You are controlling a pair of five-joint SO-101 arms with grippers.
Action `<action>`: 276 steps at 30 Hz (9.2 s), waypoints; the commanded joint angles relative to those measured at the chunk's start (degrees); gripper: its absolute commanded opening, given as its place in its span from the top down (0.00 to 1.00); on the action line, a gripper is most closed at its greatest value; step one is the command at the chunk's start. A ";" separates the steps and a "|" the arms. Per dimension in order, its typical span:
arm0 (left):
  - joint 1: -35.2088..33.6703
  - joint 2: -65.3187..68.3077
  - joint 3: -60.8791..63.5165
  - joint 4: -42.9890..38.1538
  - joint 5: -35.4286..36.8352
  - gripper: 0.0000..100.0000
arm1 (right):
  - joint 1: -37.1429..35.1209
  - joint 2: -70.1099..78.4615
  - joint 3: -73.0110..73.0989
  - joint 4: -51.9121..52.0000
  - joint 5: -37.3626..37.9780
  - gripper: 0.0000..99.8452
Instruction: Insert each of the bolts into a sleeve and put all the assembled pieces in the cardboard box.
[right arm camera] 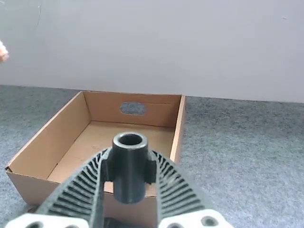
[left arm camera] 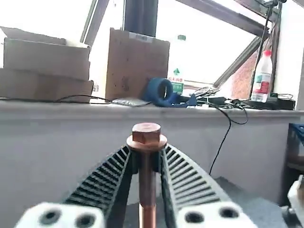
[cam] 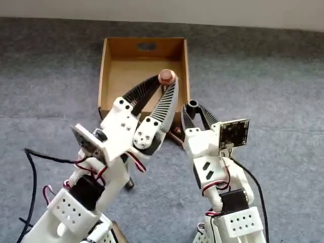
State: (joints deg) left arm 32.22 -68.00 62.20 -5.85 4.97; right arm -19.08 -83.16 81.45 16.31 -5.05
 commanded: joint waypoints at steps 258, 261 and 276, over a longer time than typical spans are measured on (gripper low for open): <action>-36.26 -5.05 24.40 45.10 -3.78 0.99 | -3.82 122.07 -100.44 27.74 -4.48 0.99; -36.26 -5.05 24.40 45.10 -3.78 0.99 | -4.09 123.82 -102.99 29.67 -4.57 0.99; -36.26 -5.05 24.31 45.10 -3.78 0.99 | -4.97 124.88 -117.05 43.03 -4.57 0.89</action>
State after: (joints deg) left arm -4.62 -72.31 86.90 40.31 1.54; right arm -23.91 42.73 -31.87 58.24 -9.19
